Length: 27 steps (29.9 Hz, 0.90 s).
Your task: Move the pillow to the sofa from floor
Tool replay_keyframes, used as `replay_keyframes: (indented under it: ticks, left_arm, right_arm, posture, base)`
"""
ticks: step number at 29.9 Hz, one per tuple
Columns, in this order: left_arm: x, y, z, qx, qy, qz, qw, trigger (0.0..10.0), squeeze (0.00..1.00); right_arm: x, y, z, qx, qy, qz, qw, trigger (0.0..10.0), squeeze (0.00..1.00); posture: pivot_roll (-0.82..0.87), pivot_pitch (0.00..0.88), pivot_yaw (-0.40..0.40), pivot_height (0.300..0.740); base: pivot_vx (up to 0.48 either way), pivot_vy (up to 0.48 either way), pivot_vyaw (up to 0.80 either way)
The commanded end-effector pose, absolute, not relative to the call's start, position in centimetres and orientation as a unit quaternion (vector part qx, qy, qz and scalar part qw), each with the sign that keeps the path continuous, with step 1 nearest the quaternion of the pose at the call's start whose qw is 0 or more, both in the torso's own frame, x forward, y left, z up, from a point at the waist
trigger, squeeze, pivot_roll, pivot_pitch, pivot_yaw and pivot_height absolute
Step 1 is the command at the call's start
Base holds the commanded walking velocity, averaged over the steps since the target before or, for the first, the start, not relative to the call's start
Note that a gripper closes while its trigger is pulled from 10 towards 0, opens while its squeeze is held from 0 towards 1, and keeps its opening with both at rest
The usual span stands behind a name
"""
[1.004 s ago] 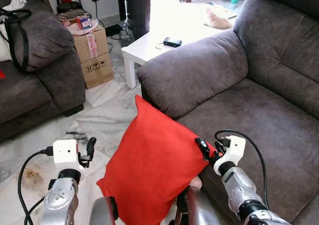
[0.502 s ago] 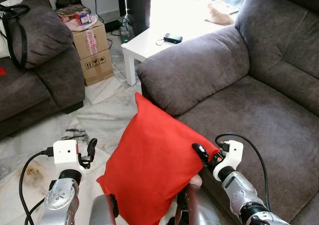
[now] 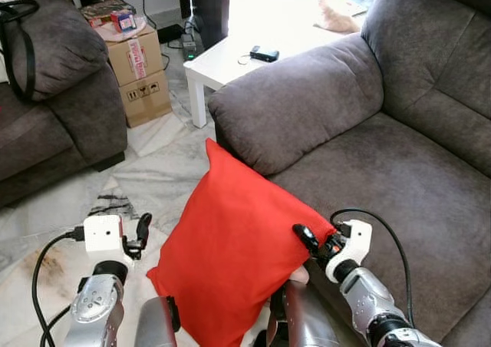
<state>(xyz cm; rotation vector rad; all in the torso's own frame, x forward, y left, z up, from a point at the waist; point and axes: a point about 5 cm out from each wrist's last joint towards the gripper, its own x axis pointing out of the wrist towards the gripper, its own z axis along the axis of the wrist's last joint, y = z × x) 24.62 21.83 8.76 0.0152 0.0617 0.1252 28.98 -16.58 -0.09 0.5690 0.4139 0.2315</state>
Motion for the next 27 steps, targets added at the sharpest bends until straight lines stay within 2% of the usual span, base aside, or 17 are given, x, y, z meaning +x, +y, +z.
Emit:
replay_keyframes:
  ticks: [1,15,16,17,18,19,27]
  left_arm:
    - [24.1,21.8,8.6,0.002,0.038,0.064,0.997,10.0,0.00]
    - [23.8,21.7,8.9,0.000,0.034,0.069,0.997,10.0,0.00]
    - [23.8,21.7,8.9,0.000,0.034,0.070,0.997,10.0,0.00]
    - [23.8,21.7,8.9,0.000,0.034,0.070,0.997,10.0,0.00]
    - [23.8,21.7,8.9,0.000,0.034,0.071,0.997,10.0,0.00]
    - [23.8,21.7,8.9,0.000,0.034,0.071,0.997,10.0,0.00]
    - [23.8,21.7,8.6,0.000,0.040,0.072,0.997,10.0,0.00]
  right_arm:
    - [28.7,-16.6,-0.4,0.281,0.213,0.108,0.930,10.0,0.00]
    - [29.7,-15.8,0.6,0.299,0.184,0.117,0.929,10.0,0.00]
    - [29.8,-15.7,0.7,0.301,0.181,0.119,0.929,9.5,0.00]
    - [29.8,-15.7,0.7,0.301,0.180,0.119,0.929,9.5,0.00]
    - [29.9,-15.7,0.8,0.301,0.180,0.119,0.929,2.1,0.00]
    - [29.9,-15.7,0.8,0.302,0.181,0.119,0.928,0.0,0.00]
    - [29.7,-15.5,0.6,0.299,0.185,0.128,0.927,0.0,0.00]
  posture:
    - [0.13,0.197,-0.100,0.585]
    - [0.14,0.209,-0.101,0.585]
    - [0.14,0.209,-0.101,0.585]
    - [0.14,0.209,-0.101,0.585]
    - [0.14,0.209,-0.103,0.585]
    - [0.14,0.209,-0.104,0.585]
    - [0.13,0.206,-0.105,0.585]
  base:
    - [0.000,0.000,0.00]
    - [0.000,0.000,0.00]
    - [0.000,0.000,0.00]
    - [0.000,0.000,0.00]
    - [0.000,0.000,0.00]
    - [0.000,0.000,0.00]
    - [0.000,0.000,0.00]
